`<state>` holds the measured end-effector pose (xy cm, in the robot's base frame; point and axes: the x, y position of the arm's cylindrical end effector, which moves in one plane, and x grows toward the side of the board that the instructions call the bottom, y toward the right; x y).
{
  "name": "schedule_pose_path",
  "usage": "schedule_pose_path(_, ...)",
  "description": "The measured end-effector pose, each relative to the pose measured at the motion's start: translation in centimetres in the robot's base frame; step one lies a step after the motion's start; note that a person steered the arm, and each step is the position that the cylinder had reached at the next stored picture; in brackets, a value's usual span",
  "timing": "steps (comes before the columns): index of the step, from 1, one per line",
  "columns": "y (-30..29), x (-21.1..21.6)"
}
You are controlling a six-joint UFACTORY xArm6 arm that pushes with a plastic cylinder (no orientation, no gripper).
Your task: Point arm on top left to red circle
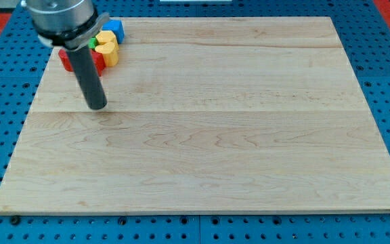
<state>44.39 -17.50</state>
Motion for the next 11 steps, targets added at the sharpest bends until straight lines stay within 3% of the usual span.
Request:
schedule_pose_path(1,-5.1,-0.7)
schedule_pose_path(3,-12.9,-9.0)
schedule_pose_path(6,-12.9,-15.9)
schedule_pose_path(11,-12.2,-16.1)
